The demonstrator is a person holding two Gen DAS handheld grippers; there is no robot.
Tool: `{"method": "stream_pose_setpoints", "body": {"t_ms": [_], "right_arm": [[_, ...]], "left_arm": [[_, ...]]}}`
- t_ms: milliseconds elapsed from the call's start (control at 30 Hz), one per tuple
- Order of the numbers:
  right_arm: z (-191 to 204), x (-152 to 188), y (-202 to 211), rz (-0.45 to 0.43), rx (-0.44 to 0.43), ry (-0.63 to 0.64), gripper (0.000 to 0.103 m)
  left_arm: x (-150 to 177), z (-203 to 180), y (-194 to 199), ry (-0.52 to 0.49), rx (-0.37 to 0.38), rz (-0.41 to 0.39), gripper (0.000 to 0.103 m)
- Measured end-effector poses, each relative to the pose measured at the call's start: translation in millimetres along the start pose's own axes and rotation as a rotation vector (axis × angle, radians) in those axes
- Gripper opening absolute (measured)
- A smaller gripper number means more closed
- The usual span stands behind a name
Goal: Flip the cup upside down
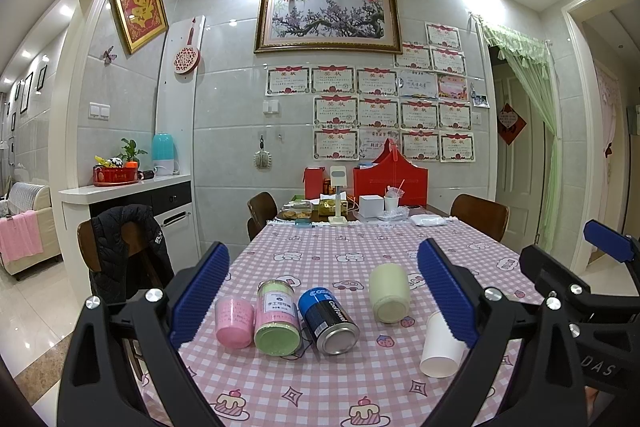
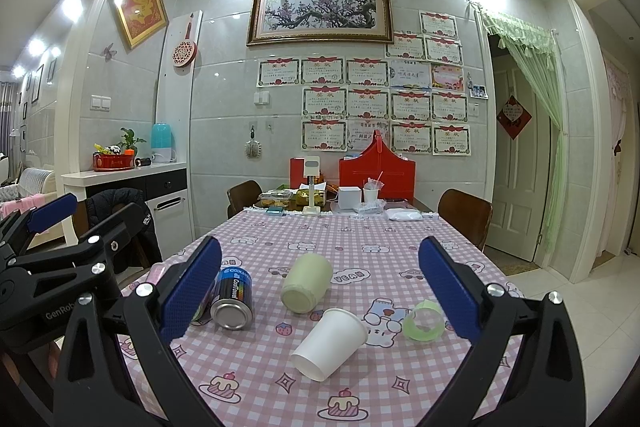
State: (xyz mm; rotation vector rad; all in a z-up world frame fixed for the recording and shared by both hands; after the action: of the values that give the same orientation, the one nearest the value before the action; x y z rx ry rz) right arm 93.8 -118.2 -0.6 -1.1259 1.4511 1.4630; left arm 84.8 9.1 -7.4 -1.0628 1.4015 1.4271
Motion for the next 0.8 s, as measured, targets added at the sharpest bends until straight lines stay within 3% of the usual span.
{"method": "stream_pose_setpoints", "body": {"t_ms": [800], "right_arm": [[-1.2,7.2,-8.1,0.009,-0.005,-0.003,0.095]], "left_arm": [[6.3,-2.3,-2.3,-0.005,-0.003,0.014,0.094]]}}
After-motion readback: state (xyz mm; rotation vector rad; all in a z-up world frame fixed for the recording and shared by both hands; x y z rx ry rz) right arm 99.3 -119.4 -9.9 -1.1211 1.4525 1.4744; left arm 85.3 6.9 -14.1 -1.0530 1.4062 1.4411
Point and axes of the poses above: each gripper's, at about its wrist camera, not at the fingertips, and y roughly against the way its jaws point, z to its left, x to its underside, the point moved 8 cm from there along -y, roughly the way its jaws point, and after that the axes turned 11 degrees about z, right-handed, at the moved point
